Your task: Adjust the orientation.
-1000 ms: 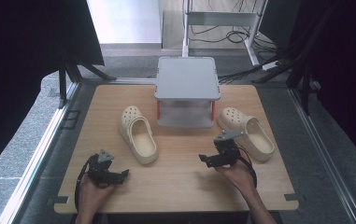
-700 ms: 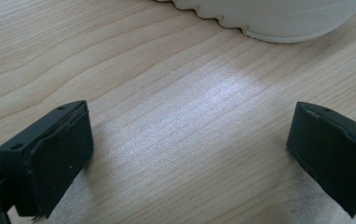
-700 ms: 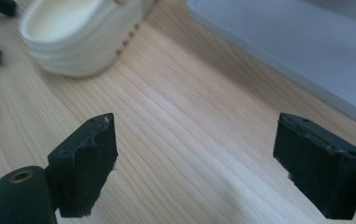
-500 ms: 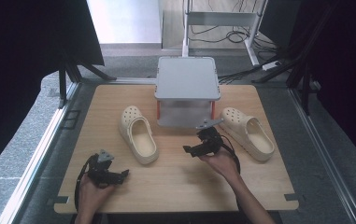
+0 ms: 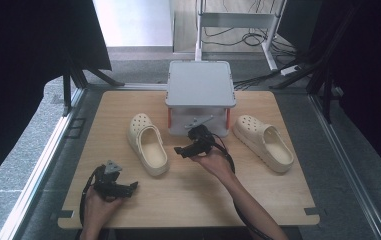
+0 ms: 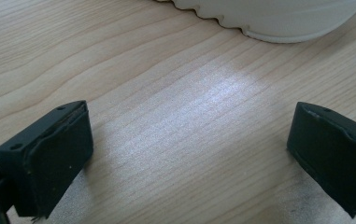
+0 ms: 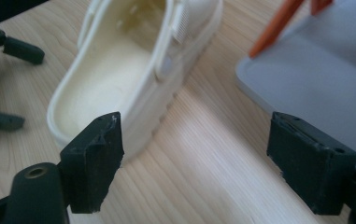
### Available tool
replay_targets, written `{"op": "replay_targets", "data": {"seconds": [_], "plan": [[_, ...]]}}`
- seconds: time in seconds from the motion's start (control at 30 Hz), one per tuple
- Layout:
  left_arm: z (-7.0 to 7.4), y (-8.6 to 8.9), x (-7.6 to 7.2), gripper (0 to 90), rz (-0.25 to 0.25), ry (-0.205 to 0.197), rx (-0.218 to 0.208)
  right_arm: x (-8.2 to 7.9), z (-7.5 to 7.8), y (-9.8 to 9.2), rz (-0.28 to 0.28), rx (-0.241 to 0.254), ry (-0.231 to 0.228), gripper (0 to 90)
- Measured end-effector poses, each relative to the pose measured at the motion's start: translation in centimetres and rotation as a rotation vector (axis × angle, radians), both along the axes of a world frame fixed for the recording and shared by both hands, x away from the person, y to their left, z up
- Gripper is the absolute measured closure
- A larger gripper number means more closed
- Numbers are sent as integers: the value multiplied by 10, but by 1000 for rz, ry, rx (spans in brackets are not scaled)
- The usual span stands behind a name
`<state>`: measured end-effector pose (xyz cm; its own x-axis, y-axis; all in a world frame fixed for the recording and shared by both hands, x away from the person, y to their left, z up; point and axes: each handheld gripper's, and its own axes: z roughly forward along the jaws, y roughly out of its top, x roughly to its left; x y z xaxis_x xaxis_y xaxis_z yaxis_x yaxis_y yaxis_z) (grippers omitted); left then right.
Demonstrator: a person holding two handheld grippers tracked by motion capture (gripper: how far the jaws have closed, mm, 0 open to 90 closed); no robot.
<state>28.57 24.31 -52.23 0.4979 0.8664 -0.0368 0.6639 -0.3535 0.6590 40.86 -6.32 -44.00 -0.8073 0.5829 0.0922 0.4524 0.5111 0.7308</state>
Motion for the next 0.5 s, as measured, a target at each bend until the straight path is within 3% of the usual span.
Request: {"op": "replay_targets", "data": {"seconds": [0.17,0.5], "plan": [[0,0,0,2,1,0,-2,9,-1,35,11,-33,-14,239],[0,9,-3,2,22,-1,-1,35,-12,88,-3,-82,34,306]]}}
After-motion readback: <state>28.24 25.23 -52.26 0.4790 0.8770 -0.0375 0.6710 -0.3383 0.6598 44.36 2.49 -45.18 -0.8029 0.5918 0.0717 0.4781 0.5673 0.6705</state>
